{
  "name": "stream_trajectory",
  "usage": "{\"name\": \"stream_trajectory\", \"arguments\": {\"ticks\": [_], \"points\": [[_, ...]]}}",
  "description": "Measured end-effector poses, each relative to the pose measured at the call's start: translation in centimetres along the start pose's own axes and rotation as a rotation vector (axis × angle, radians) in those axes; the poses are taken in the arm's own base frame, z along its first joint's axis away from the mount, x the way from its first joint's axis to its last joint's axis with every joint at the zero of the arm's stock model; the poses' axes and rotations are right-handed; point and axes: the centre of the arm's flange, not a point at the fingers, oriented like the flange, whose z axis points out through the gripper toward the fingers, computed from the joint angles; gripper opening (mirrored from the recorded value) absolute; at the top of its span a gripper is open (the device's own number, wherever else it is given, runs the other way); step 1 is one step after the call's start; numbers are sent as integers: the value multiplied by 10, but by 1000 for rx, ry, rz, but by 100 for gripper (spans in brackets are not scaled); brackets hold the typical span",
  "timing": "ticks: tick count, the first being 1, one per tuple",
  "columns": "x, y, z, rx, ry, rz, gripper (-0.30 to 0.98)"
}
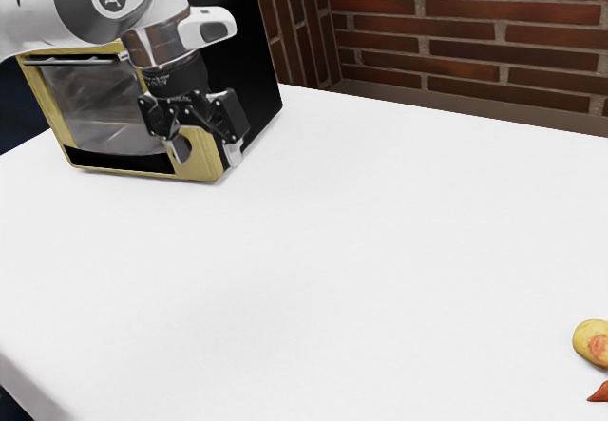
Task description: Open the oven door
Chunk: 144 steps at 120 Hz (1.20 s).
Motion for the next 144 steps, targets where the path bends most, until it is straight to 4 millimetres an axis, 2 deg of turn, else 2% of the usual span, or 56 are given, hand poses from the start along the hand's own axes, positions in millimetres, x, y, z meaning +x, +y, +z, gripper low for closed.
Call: {"name": "stream_trajectory", "arguments": {"ticks": [35, 38, 41, 44, 48, 53, 56, 59, 62, 64, 69, 74, 79, 86, 98, 106, 110, 114, 132, 138, 144], "points": [[0, 1, -1, -9, -3, -2, 69], [-6, 1, -18, -15, 27, 5, 69], [-23, 0, -56, -31, 98, 22, 69], [-46, -11, -99, -51, 188, 40, 68], [-73, -36, -141, -69, 287, 59, 68], [-96, -78, -172, -61, 366, 61, 68], [-111, -127, -185, -40, 407, 9, 68], [-135, -197, -196, -3, 444, -91, 68], [-164, -256, -203, 37, 471, -177, 68], [-180, -283, -205, 55, 486, -207, 68], [-202, -329, -202, 79, 509, -223, 68], [-209, -356, -191, 105, 516, -191, 69], [-197, -375, -170, 158, 497, -151, 69], [-169, -387, -137, 221, 484, -60, 69], [-109, -392, -73, 371, 444, 78, 69], [-60, -412, -15, 512, 390, 101, 69], [-32, -428, 11, 551, 391, 129, 69], [-12, -444, 31, 565, 419, 158, 69], [35, -470, 61, 610, 576, 281, 69], [43, -476, 60, 622, 626, 315, 69], [53, -470, 57, 642, 663, 366, 69]]}}
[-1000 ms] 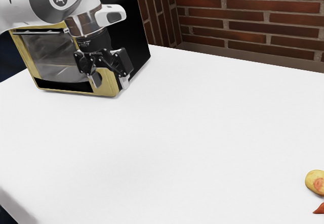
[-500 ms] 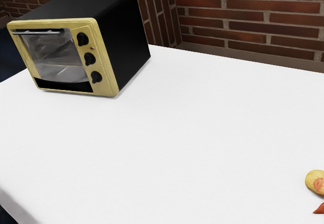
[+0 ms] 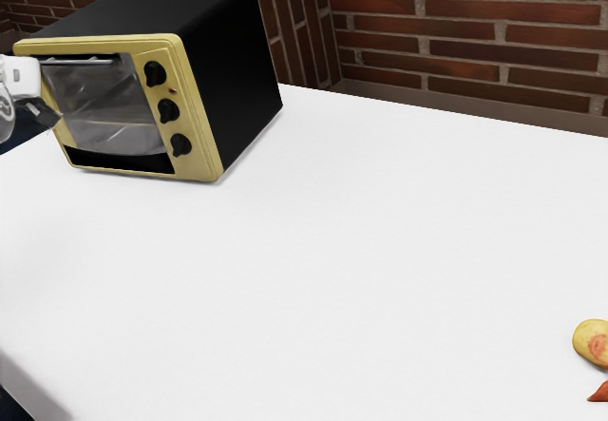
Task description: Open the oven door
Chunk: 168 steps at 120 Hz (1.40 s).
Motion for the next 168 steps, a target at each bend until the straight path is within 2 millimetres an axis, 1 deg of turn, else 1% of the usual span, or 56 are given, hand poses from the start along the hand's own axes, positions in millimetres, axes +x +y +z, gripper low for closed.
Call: {"name": "stream_trajectory", "arguments": {"ticks": [8, 17, 46, 55, 78, 91, 113, 134, 138, 151, 161, 168], "points": [[19, 3, -3, 16, 57, 61, 69], [34, 1, -11, 43, 97, 122, 69], [47, -4, -22, 95, 133, 270, 69], [52, -5, -19, 116, 143, 310, 69], [53, -1, 2, 130, 140, 384, 69], [56, -5, 1, 136, 141, 401, 69], [60, -1, 4, 142, 152, 410, 69], [59, 1, 8, 157, 155, 415, 69], [59, 2, 10, 163, 156, 415, 69], [52, 10, 28, 174, 153, 417, 69], [51, 11, 31, 189, 156, 417, 69], [55, 14, 30, 197, 164, 420, 69]]}}
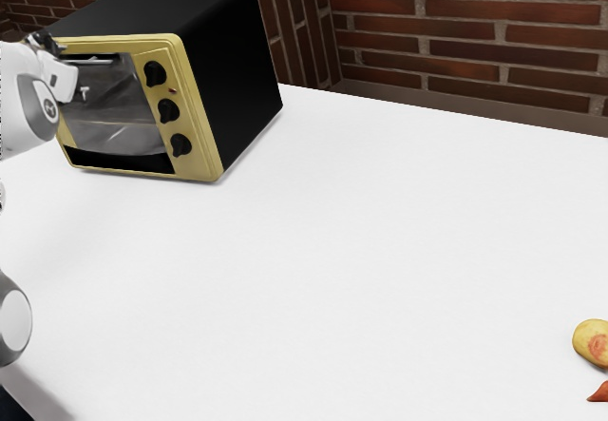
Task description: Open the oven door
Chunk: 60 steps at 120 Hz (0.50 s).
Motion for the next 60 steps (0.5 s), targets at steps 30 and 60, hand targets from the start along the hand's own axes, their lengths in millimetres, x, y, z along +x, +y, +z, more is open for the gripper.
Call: {"name": "stream_trajectory", "arguments": {"ticks": [30, 60], "points": [[14, 5, 2, 7, 17, 10, 69], [18, 12, 6, -22, 26, 7, 69]]}}
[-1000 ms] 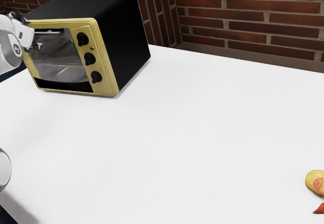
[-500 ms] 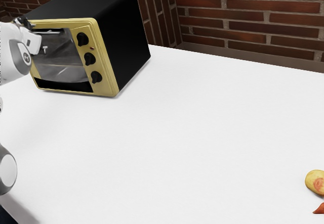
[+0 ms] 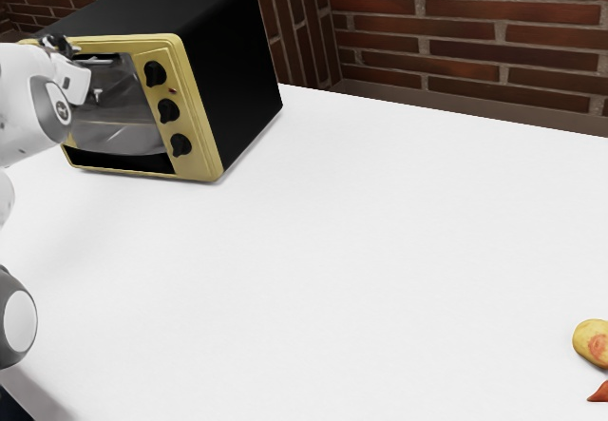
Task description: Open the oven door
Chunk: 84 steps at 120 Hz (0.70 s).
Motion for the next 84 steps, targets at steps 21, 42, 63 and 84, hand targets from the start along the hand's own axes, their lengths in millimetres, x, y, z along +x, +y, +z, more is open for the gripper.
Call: {"name": "stream_trajectory", "arguments": {"ticks": [21, 42, 63, 84], "points": [[9, -2, -5, -64, 16, -6, 69], [18, 2, -6, -148, 36, -17, 70], [23, -4, -16, -209, 55, -44, 68], [22, -3, -22, -296, 80, -90, 69]]}}
